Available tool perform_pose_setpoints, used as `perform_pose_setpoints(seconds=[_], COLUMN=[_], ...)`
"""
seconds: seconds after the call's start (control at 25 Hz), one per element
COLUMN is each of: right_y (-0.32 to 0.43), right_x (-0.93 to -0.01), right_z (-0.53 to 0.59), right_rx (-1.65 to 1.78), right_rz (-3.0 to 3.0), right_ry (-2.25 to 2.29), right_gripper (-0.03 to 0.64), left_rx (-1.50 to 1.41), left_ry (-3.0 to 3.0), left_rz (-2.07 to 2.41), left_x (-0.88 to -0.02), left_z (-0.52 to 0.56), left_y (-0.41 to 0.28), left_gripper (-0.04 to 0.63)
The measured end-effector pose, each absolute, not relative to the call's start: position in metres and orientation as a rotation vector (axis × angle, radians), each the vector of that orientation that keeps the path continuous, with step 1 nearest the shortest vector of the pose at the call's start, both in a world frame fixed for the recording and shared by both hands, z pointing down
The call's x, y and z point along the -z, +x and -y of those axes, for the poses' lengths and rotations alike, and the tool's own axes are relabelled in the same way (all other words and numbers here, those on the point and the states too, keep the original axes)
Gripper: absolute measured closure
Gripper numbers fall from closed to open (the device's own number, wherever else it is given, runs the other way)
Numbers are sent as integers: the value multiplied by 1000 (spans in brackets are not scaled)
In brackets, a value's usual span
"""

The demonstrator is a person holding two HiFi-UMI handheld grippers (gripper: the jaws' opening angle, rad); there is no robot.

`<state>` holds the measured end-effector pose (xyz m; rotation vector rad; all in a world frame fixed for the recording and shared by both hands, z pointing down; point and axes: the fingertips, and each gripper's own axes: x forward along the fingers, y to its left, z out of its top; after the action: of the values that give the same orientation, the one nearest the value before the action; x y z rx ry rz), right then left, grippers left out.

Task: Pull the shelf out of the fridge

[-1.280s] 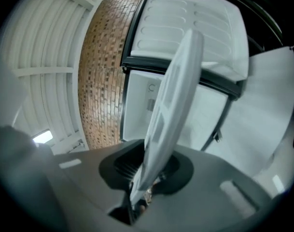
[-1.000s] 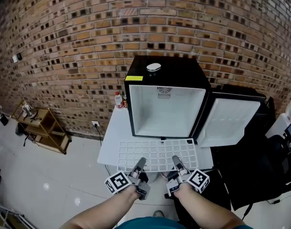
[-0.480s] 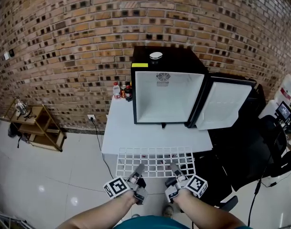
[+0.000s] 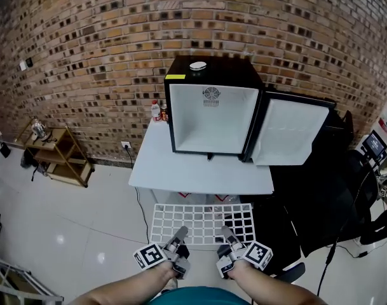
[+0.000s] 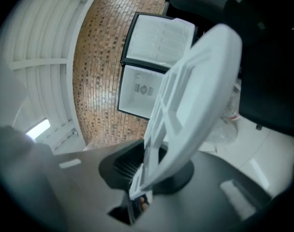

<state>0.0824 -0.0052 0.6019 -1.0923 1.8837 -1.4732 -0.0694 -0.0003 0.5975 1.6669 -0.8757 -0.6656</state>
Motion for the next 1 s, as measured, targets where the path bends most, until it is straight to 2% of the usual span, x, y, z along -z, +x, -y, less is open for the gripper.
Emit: perform_pose_setpoints(seconds=[0.4,0.64,1.0], right_y=[121,112,76], right_x=[-640,-655,-657], right_z=[-66,-88,-103], right_rx=[1588,1585,1577], right_rz=[-1892,-1842,-1796], right_ry=[-1027,-1103,-1131], right_gripper=[568,568,569], left_rx=[724,567,536], left_ry=[1611,1653,1617], left_rz=[871,899,835], left_x=[-616,-647,-653], left_z=[-76,-87,-95], left_y=[-21,-40,-72], left_gripper=[580,578,577])
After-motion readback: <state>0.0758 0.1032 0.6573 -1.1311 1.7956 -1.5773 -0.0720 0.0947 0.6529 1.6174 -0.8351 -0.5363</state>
